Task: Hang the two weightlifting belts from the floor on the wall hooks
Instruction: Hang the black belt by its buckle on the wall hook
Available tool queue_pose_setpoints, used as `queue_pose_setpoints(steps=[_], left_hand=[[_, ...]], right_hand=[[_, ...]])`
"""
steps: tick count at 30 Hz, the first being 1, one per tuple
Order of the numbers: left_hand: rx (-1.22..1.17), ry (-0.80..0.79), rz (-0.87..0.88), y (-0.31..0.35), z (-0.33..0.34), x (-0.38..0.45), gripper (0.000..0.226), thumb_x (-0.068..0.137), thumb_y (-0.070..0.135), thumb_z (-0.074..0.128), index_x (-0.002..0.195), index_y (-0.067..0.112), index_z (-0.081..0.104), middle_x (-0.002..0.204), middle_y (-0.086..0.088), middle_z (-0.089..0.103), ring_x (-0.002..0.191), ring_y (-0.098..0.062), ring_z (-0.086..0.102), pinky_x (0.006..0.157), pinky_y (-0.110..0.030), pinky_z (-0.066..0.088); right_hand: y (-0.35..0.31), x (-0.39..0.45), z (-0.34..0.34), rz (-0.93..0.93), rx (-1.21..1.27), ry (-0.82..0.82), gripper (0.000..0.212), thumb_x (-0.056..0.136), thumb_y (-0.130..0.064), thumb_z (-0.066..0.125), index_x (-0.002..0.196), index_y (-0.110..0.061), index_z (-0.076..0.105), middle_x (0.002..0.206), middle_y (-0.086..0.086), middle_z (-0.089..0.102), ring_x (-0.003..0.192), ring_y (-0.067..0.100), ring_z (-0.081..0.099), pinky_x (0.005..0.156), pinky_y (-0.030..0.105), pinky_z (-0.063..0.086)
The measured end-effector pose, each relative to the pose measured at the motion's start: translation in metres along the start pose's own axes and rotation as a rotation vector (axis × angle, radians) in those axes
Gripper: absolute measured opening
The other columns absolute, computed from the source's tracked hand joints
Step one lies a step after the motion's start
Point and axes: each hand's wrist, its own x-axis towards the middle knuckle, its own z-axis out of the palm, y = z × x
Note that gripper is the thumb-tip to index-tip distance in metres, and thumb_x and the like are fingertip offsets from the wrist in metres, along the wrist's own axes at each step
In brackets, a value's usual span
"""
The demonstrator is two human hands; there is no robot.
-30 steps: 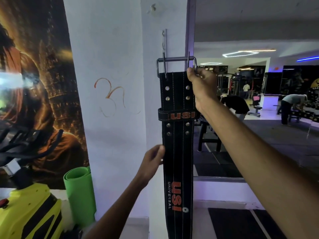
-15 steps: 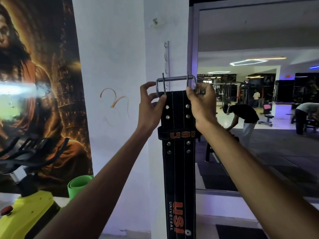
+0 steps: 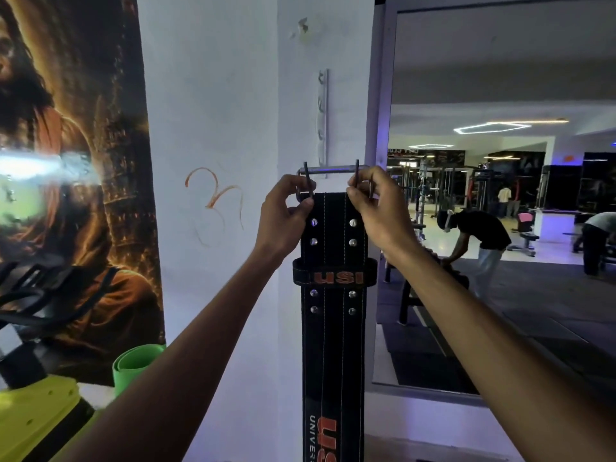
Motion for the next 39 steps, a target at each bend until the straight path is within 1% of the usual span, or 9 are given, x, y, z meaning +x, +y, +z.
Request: queue_pose_setpoints(steps=[5, 9, 12, 17, 20, 23, 28, 35, 39], left_hand=[[0.006, 0.030, 0.039, -0.057, 0.003, 0.038, 0.016, 0.091, -0.005, 0.059, 0.099, 0.007, 0.063, 0.111, -0.004, 0.071, 0.093, -0.012, 0.063, 0.077, -0.030, 0.060], [-0.012, 0.046, 0.057, -0.109, 0.005, 0.085, 0.019, 0.090, -0.006, 0.058, 0.098, 0.011, 0.060, 0.110, -0.007, 0.071, 0.097, -0.011, 0.063, 0.079, -0.033, 0.059], [-0.045, 0.072, 0.071, -0.143, 0.010, 0.118, 0.023, 0.088, -0.006, 0.059, 0.098, 0.015, 0.055, 0.108, -0.011, 0.069, 0.105, -0.015, 0.063, 0.081, -0.037, 0.059], [-0.074, 0.111, 0.000, -0.189, 0.022, 0.162, 0.025, 0.088, -0.003, 0.062, 0.108, 0.011, 0.056, 0.097, 0.012, 0.065, 0.091, 0.015, 0.059, 0.077, -0.022, 0.055], [-0.091, 0.117, -0.042, -0.205, 0.028, 0.186, 0.030, 0.089, 0.000, 0.063, 0.115, 0.011, 0.055, 0.094, 0.018, 0.062, 0.083, 0.021, 0.059, 0.078, -0.022, 0.054], [-0.097, 0.102, -0.070, -0.214, 0.032, 0.206, 0.035, 0.090, 0.004, 0.064, 0.121, 0.015, 0.053, 0.095, 0.018, 0.065, 0.071, 0.014, 0.063, 0.079, -0.033, 0.060], [-0.105, 0.087, -0.085, -0.226, 0.042, 0.235, 0.040, 0.089, 0.006, 0.064, 0.124, 0.020, 0.050, 0.097, 0.014, 0.068, 0.085, -0.023, 0.072, 0.081, -0.042, 0.060], [-0.088, 0.067, -0.114, -0.240, 0.055, 0.251, 0.041, 0.091, 0.008, 0.066, 0.127, 0.018, 0.049, 0.102, 0.008, 0.070, 0.074, -0.006, 0.068, 0.068, -0.025, 0.055], [-0.093, 0.057, -0.137, -0.257, 0.065, 0.241, 0.041, 0.088, 0.012, 0.068, 0.124, 0.021, 0.051, 0.107, 0.002, 0.076, 0.076, -0.012, 0.072, 0.078, -0.031, 0.059]], right_hand=[[0.049, 0.034, 0.036, -0.019, 0.032, 0.044, 0.007, 0.093, -0.006, 0.060, 0.100, -0.007, 0.062, 0.092, -0.005, 0.064, 0.092, 0.009, 0.059, 0.087, 0.031, 0.051], [0.086, 0.077, 0.068, -0.062, -0.046, 0.069, 0.007, 0.093, -0.008, 0.062, 0.100, -0.005, 0.062, 0.095, 0.006, 0.066, 0.091, 0.013, 0.058, 0.085, 0.029, 0.049], [0.112, 0.107, 0.087, -0.062, -0.095, 0.084, 0.009, 0.091, -0.011, 0.065, 0.098, -0.005, 0.063, 0.090, -0.004, 0.063, 0.088, 0.004, 0.057, 0.080, 0.028, 0.052], [0.149, 0.147, 0.113, -0.015, -0.130, 0.113, 0.015, 0.089, -0.015, 0.068, 0.101, -0.007, 0.063, 0.090, -0.011, 0.063, 0.090, 0.001, 0.059, 0.087, 0.041, 0.055], [0.164, 0.168, 0.125, 0.021, -0.082, 0.139, 0.018, 0.089, -0.012, 0.068, 0.105, -0.009, 0.060, 0.086, -0.003, 0.065, 0.085, 0.012, 0.064, 0.082, 0.042, 0.055], [0.174, 0.189, 0.134, 0.031, -0.045, 0.179, 0.025, 0.089, -0.010, 0.067, 0.111, -0.015, 0.055, 0.086, 0.008, 0.069, 0.079, 0.018, 0.067, 0.074, 0.035, 0.054], [0.191, 0.223, 0.141, 0.024, -0.033, 0.252, 0.033, 0.088, -0.014, 0.069, 0.115, -0.019, 0.051, 0.086, 0.005, 0.070, 0.076, 0.016, 0.068, 0.069, 0.028, 0.053], [0.216, 0.245, 0.144, 0.101, -0.011, 0.290, 0.032, 0.088, -0.016, 0.069, 0.112, -0.018, 0.049, 0.085, 0.003, 0.068, 0.074, 0.016, 0.064, 0.063, 0.024, 0.049], [0.236, 0.240, 0.143, 0.181, 0.010, 0.287, 0.034, 0.086, -0.013, 0.071, 0.108, -0.023, 0.045, 0.086, 0.006, 0.070, 0.075, 0.020, 0.065, 0.067, 0.032, 0.051]])
